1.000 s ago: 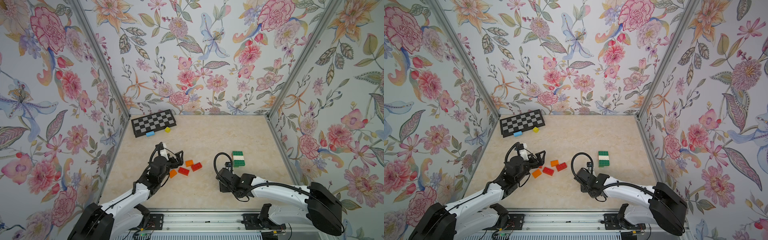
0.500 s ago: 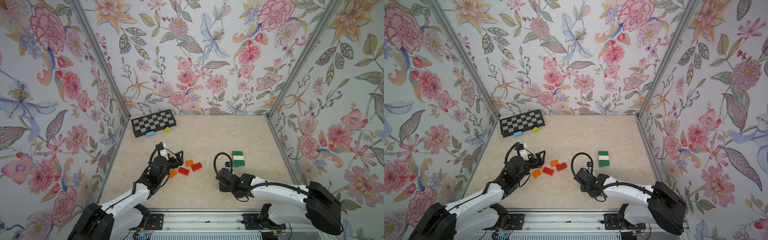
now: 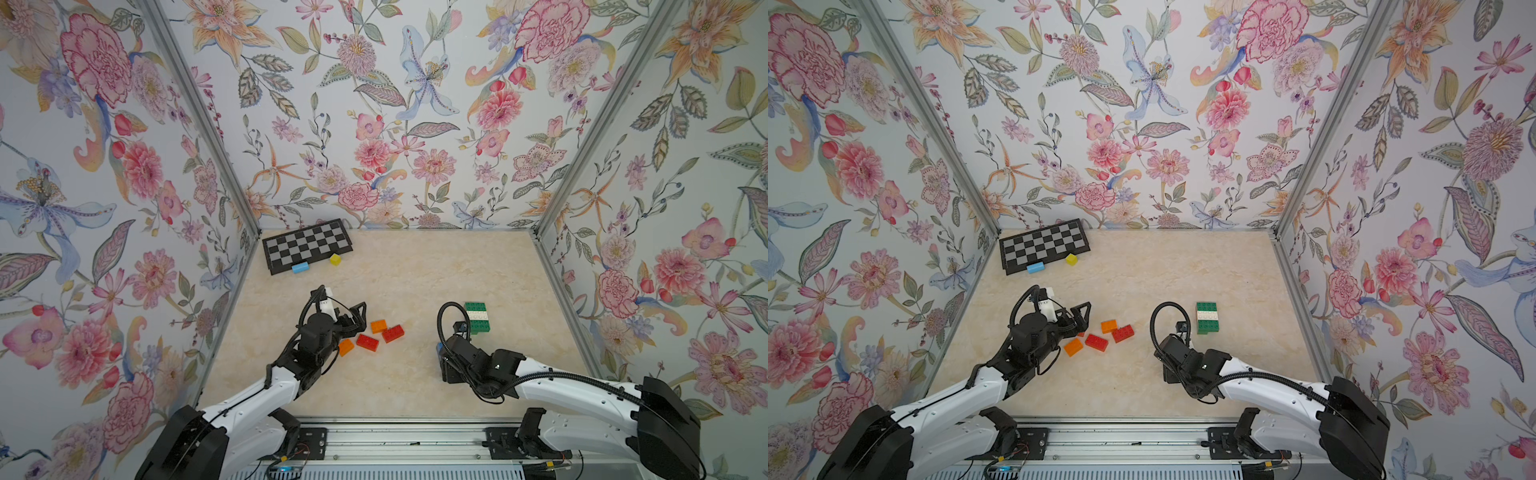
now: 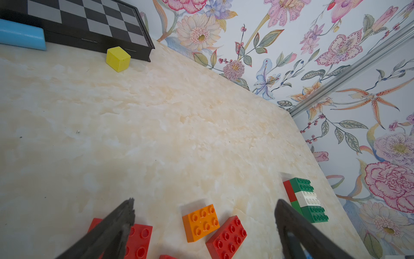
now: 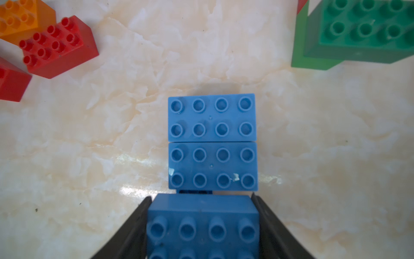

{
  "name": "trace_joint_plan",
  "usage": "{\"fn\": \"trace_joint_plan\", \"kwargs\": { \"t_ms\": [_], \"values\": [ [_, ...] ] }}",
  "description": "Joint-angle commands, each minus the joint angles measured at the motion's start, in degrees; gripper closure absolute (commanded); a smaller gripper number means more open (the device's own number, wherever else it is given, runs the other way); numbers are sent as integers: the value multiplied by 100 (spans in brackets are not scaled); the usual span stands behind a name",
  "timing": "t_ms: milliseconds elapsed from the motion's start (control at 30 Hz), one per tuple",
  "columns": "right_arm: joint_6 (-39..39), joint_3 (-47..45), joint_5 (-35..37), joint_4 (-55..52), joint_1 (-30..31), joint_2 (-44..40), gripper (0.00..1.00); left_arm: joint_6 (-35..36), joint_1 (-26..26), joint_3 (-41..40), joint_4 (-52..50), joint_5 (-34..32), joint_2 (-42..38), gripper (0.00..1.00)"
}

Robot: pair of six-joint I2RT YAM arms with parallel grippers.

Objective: Assemble a rectangle with lego
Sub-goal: Assemble the lego brick with the lego brick.

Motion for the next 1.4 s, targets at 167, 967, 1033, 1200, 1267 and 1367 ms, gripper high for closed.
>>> {"fn": "trace_joint_plan", "kwargs": {
  "t_ms": [167, 967, 1033, 1200, 1267, 1367],
  "values": [
    [-339, -198, -52, -81, -43, 27, 65, -86, -44, -78, 159, -138, -137, 1],
    [-477, -418, 120, 343, -63, 191, 65, -77, -44, -107, 223, -127, -106, 1],
    [-540, -436, 86, 344, -102, 117, 65, -77, -44, -105, 231, -122, -107, 1],
    [-738, -501, -6, 353, -165, 22, 65, -77, -44, -122, 262, -132, -116, 1],
    [-819, -523, -11, 369, -187, -9, 65, -77, -44, -122, 266, -128, -121, 1],
    [-959, -538, -33, 405, -199, -89, 65, -77, -44, -131, 284, -132, -115, 1]
  ]
}}
